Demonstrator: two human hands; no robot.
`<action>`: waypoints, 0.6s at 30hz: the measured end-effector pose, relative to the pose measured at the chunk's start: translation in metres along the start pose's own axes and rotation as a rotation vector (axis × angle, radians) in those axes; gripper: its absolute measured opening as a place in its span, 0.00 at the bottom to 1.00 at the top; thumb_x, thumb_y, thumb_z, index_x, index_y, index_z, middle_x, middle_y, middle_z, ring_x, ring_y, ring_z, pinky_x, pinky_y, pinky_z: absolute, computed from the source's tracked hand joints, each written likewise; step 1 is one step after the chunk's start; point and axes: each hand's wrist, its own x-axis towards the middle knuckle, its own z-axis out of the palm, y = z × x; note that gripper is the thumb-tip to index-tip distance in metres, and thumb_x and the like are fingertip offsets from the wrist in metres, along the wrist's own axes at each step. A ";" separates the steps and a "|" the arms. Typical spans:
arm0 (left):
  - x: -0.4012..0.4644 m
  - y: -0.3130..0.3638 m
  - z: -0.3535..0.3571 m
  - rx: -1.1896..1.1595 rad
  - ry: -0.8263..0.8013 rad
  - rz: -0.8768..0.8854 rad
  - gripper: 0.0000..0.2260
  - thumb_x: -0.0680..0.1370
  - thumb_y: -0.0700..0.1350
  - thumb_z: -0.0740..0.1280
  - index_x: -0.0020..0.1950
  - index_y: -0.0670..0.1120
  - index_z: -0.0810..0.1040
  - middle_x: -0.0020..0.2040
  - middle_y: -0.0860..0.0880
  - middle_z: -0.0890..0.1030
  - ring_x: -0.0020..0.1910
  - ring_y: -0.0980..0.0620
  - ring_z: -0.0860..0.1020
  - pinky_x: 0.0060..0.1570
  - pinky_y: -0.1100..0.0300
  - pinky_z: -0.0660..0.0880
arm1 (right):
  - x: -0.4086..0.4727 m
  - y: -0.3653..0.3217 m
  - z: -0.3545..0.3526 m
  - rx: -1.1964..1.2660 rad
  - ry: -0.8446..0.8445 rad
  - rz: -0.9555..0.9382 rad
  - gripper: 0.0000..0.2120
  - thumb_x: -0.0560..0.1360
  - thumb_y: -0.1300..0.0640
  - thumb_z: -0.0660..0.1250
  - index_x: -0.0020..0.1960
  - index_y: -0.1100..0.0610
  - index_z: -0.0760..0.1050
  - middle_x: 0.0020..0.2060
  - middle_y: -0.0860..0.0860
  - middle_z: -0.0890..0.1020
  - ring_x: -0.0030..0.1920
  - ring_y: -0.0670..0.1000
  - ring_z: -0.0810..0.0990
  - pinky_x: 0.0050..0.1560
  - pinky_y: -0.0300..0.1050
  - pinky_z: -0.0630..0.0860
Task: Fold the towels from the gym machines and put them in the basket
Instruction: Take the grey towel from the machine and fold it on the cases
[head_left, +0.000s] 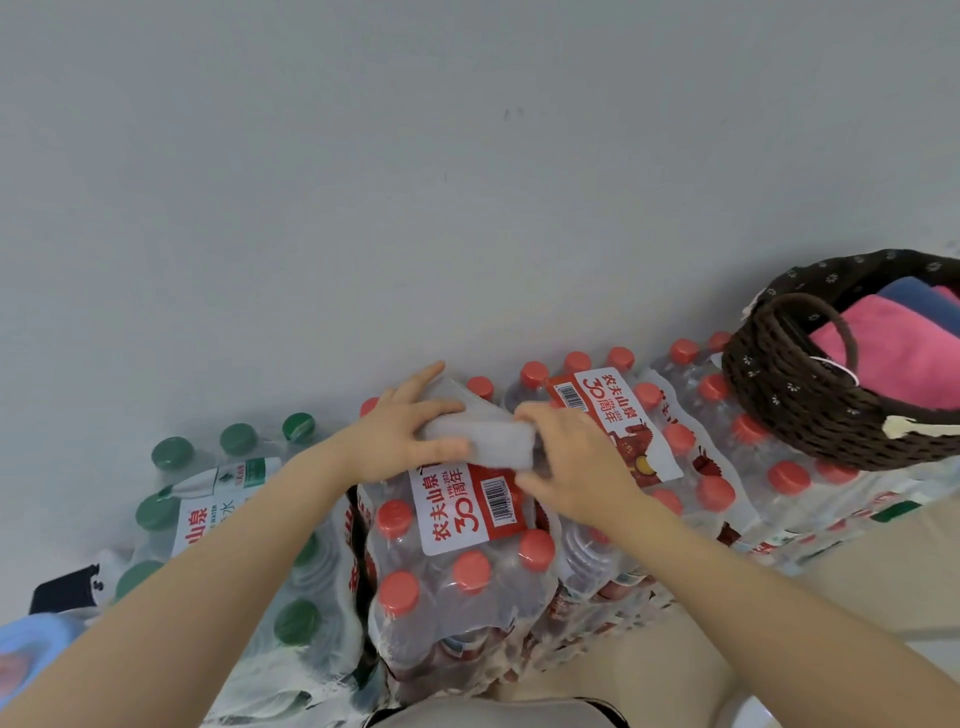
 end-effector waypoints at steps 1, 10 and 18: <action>0.000 0.002 0.001 -0.032 -0.031 0.014 0.46 0.56 0.75 0.63 0.70 0.57 0.65 0.76 0.58 0.48 0.71 0.56 0.57 0.69 0.54 0.61 | 0.000 0.002 -0.004 0.161 0.036 0.138 0.18 0.68 0.61 0.70 0.56 0.59 0.70 0.42 0.45 0.77 0.39 0.41 0.74 0.43 0.38 0.74; 0.031 0.061 0.007 -0.908 0.122 -0.027 0.18 0.68 0.46 0.71 0.57 0.47 0.76 0.50 0.45 0.83 0.44 0.48 0.83 0.44 0.55 0.81 | -0.008 0.029 -0.048 0.688 0.349 0.551 0.17 0.80 0.54 0.56 0.67 0.57 0.64 0.59 0.45 0.74 0.58 0.42 0.72 0.61 0.35 0.70; 0.083 0.171 0.000 -0.780 0.185 0.263 0.13 0.72 0.48 0.70 0.52 0.53 0.70 0.49 0.54 0.77 0.45 0.59 0.79 0.43 0.65 0.78 | -0.034 0.072 -0.158 0.713 0.488 0.434 0.19 0.74 0.54 0.67 0.62 0.45 0.67 0.52 0.36 0.75 0.51 0.34 0.76 0.48 0.29 0.75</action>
